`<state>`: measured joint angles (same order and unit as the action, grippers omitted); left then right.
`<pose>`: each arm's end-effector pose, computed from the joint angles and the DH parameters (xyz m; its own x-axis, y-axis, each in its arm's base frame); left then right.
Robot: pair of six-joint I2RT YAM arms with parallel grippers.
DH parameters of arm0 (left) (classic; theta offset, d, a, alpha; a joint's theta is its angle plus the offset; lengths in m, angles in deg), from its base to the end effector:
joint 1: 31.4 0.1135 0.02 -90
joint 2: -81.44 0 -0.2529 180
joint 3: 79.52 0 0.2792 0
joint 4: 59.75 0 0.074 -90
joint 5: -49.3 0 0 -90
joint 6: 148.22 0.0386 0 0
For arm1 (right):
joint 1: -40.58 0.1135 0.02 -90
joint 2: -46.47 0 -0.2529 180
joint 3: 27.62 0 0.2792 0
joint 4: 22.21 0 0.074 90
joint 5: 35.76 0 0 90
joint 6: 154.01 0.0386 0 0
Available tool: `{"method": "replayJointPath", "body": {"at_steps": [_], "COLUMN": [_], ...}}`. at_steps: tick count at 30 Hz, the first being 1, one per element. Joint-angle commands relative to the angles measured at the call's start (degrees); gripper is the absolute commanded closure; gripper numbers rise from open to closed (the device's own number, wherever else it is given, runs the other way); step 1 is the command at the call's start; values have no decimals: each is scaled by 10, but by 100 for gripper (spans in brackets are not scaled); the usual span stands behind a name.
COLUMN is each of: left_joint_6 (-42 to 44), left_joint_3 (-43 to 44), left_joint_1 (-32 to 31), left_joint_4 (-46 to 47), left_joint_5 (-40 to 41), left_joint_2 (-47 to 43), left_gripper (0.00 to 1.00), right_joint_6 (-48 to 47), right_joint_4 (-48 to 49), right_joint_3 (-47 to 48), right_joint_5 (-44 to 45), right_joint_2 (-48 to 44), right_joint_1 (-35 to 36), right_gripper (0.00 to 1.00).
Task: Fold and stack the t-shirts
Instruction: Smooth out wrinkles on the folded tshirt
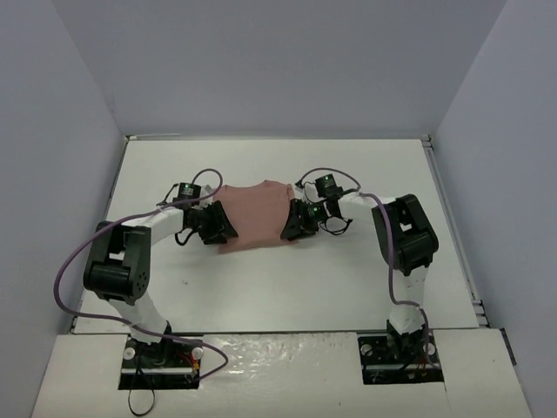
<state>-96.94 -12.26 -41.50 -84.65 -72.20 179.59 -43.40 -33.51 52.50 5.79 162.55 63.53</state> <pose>0.3465 -0.0822 0.1321 -0.9097 -0.3797 -0.1684 -0.1670 0.7055 -0.6888 0.3799 0.1922 0.1035 -0.8887 -0.1228 -0.4418 -0.4418 0.4871 0.7534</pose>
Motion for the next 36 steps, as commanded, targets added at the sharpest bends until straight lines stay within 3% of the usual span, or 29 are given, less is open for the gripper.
{"method": "replayJointPath", "body": {"at_steps": [1,5,12,17,21,25,29,36], "left_joint_6": [14,28,113,161,201,222,227,213], "left_joint_3": [-7,12,185,266,312,350,341,285], "left_joint_1": [8,10,11,20,25,24,20,20], "left_joint_4": [7,-44,-241,-349,-400,-440,-457,-465], "left_joint_5": [25,41,167,293,431,501,548,552], "left_joint_2": [21,-24,-150,-263,-367,-426,-455,-491], "left_gripper": [58,58,56,40,23,10,8,6], "right_joint_6": [-26,-32,-59,-96,-101,-112,-117,-139], "right_joint_4": [65,54,-77,-175,-200,-220,-228,-227], "right_joint_3": [-60,-73,18,83,91,85,65,49], "right_joint_5": [53,84,223,408,531,621,692,733], "right_joint_2": [-14,-73,-250,-377,-479,-578,-649,-711], "right_joint_1": [-17,-23,-28,-44,-55,-55,-55,-55], "right_gripper": [64,64,57,46,23,6,0,0]}}
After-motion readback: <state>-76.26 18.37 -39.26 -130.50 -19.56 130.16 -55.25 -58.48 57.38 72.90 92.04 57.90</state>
